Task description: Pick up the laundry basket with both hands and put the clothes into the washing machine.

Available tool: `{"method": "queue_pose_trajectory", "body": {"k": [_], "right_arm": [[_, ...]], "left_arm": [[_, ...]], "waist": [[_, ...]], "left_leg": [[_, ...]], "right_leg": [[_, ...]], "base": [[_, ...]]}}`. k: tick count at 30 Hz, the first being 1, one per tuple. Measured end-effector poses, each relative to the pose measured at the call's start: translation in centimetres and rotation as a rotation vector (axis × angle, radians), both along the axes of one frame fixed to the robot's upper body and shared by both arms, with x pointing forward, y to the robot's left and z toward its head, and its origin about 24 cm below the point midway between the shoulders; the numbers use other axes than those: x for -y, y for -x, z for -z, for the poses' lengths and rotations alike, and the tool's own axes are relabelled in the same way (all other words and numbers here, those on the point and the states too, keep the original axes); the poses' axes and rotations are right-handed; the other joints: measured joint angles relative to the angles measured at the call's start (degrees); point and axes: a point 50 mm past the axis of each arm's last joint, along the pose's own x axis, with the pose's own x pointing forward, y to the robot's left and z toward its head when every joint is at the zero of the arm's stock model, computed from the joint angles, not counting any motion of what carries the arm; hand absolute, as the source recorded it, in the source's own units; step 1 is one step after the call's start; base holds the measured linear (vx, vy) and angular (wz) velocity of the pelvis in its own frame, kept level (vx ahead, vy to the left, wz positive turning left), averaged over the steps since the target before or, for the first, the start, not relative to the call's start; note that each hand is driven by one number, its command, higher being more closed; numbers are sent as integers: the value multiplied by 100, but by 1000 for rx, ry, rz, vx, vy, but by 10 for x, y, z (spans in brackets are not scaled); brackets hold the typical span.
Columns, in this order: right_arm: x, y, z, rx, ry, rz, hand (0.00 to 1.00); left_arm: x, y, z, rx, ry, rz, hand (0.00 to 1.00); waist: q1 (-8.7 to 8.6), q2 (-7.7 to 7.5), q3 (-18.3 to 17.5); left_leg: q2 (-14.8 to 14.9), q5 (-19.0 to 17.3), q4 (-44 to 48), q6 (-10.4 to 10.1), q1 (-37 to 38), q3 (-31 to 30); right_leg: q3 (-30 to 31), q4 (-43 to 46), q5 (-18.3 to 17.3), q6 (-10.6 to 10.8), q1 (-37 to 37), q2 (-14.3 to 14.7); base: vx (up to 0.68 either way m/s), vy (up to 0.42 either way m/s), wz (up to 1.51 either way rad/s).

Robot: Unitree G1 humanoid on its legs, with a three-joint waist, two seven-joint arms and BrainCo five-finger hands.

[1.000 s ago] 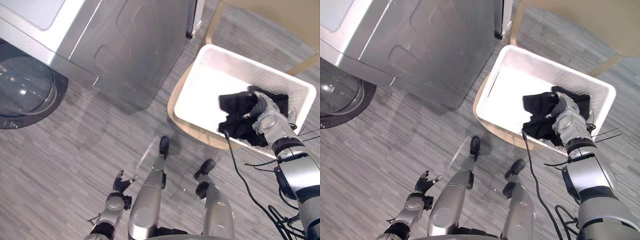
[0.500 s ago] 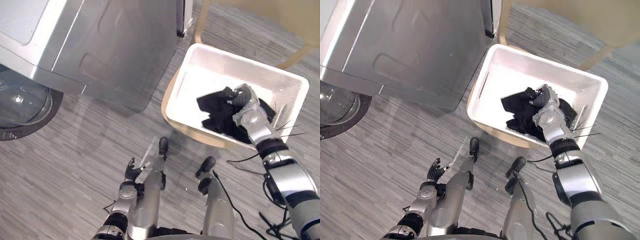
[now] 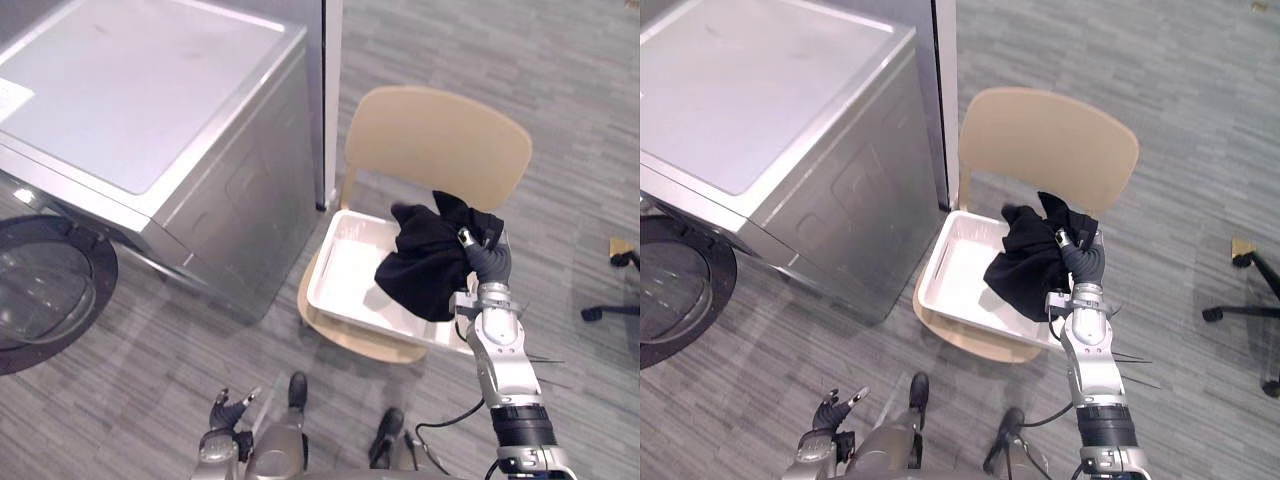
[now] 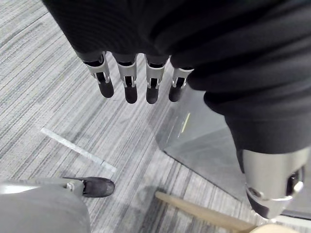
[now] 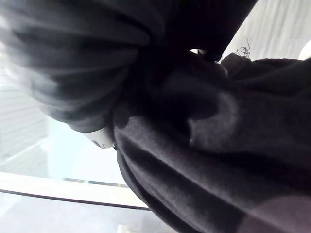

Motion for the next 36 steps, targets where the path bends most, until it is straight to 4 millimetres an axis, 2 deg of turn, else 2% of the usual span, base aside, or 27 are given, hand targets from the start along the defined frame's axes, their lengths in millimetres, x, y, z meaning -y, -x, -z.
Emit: {"method": "queue_pose_trajectory", "body": {"k": [4,7,9,10,12,13,14,15,16,17,18,19,20,21,22,23,24,26,27,28,29,31,32,34,35,36], "right_arm": [[-8,2,-1,27,-43,-60,100],[-18,7,-3,44,-54,-110,100],[-28,7,-8,64,-48,-162,100],[-30,8,-11,80,-60,-175,100],[-30,8,-14,94,-77,-173,100],[-28,9,-17,109,-82,-167,100],[-30,10,-23,140,-86,-170,100],[-35,10,-31,178,-98,-186,100],[-39,10,-35,202,-100,-199,100],[-46,9,-45,248,-103,-228,100],[-54,10,-59,315,-107,-261,100],[-56,12,-67,352,-112,-274,100],[-62,14,-80,417,-121,-310,100],[-66,16,-83,441,-138,-333,100],[-68,16,-83,440,-142,-340,100],[-70,16,-82,437,-140,-351,100],[-71,15,-85,446,-137,-359,100],[-75,12,-88,454,-130,-383,100],[-79,13,-90,463,-125,-413,100],[-84,14,-89,459,-120,-448,100],[-86,14,-89,459,-123,-459,100],[-94,15,-88,452,-143,-517,100],[-104,17,-87,447,-151,-572,100],[-118,21,-86,441,-192,-650,100],[-128,25,-84,431,-248,-702,100],[-137,28,-81,415,-310,-749,100]], "left_arm": [[-9,17,1,-20,-13,-42,0],[-13,33,2,-39,-15,-82,0],[-13,35,0,-26,-19,-89,0],[-12,24,-7,32,-20,-102,0],[-10,5,-17,113,-27,-94,0],[-9,-11,-27,185,-35,-79,0],[-8,-32,-42,280,-51,-57,0],[-4,-47,-59,382,-69,-32,0],[-2,-53,-66,424,-72,-16,0],[5,-63,-81,503,-77,6,0],[13,-68,-94,577,-70,16,0],[18,-72,-100,612,-64,29,0],[28,-77,-108,659,-41,40,0],[39,-79,-114,694,-17,53,0],[44,-79,-119,714,-8,63,0],[53,-83,-128,757,11,95,0],[62,-89,-139,810,28,128,0],[72,-94,-151,876,49,191,0],[82,-96,-162,928,62,257,0],[88,-99,-170,971,65,309,0],[93,-103,-174,991,67,338,0],[109,-113,-187,1048,88,429,0],[123,-117,-193,1077,96,496,0],[139,-120,-198,1098,97,570,0],[148,-123,-200,1109,90,612,0],[153,-124,-201,1114,86,632,100]], "waist": [[13,10,-191],[134,58,-301],[130,91,-314],[107,99,-309],[95,114,-300],[78,111,-297],[15,72,-278],[-35,-8,-283],[-24,-51,-299],[24,6,-307],[190,95,-326],[301,111,-322],[344,317,-290],[281,524,-279],[281,588,-260],[267,601,-205],[218,481,-108],[121,423,-57],[62,421,-62],[-78,465,-87],[-133,475,-93],[-235,476,-95],[-274,469,-106],[-372,556,-181],[-363,440,-244],[-348,343,-327]], "left_leg": [[54,-151,-1,-3,229,32],[89,-237,0,-2,401,229],[47,-260,68,26,466,285],[-45,-284,165,62,454,140],[-99,-283,255,69,427,-67],[-165,-284,300,74,380,-314],[-273,-279,355,119,308,-624],[-416,-235,450,68,248,-966],[-470,-234,555,60,174,-1075],[-497,-240,790,54,-56,-1291],[-439,-231,932,49,-344,-1418],[-410,-204,1015,14,-517,-1466],[-271,-75,1135,-154,-852,-1745],[-104,13,1065,-11,-1044,-2035],[32,-21,903,148,-1074,-1996],[306,-437,617,738,-1085,-1625],[384,-775,719,870,-1229,-1073],[332,-636,1644,648,-1432,-541],[312,-658,2557,672,-1340,-93],[375,-1012,3090,526,-1164,249],[421,-1173,3262,515,-1128,396],[514,-1391,3348,562,-1033,765],[525,-1491,3233,491,-872,920],[457,-1513,2506,221,-528,932],[253,-1289,1947,188,-355,920],[106,-1036,1476,245,-219,902]], "right_leg": [[81,-160,49,5,207,85],[341,-103,56,-8,223,97],[492,449,-150,-27,32,-46],[803,1104,-404,44,-169,-206],[1331,1556,-561,211,-245,-265],[1698,1840,-726,289,-236,-277],[2157,2472,-1050,273,-260,-292],[2658,3103,-1326,269,-268,-255],[2851,3166,-1405,250,-262,-177],[3156,3042,-1562,257,-193,26],[3221,2657,-1802,184,-82,161],[3162,2472,-1952,108,-54,194],[2833,2225,-2081,-24,-88,391],[2492,2144,-1968,-178,-156,657],[2354,2115,-1908,-276,-161,796],[2047,1858,-1702,-450,-95,919],[1727,1550,-1472,-586,-31,810],[1404,1335,-1261,-657,-24,718],[1219,1269,-1144,-687,-49,645],[973,1299,-1112,-712,-69,599],[849,1325,-1112,-713,-107,562],[551,1364,-1088,-689,-145,444],[424,1316,-1041,-615,-92,380],[255,1211,-977,-505,4,359],[235,1109,-899,-422,-2,246],[196,956,-780,-369,2,186]], "base": [[12,-1,-11],[6,-2,-44],[11,17,-15],[-12,19,29],[-27,-25,73],[-82,-112,140],[-72,-198,196],[-74,-230,180],[-67,-287,154],[-129,-306,99],[-147,-297,80],[-269,-367,66],[-323,-343,98],[-349,-343,106],[-294,-256,119],[-267,-215,114],[-257,-188,121],[-218,-139,98],[-206,-118,111],[-145,-53,102],[-183,-1,94],[-171,59,77],[-125,96,75],[-92,125,59],[-52,156,45],[-31,156,38]]}}
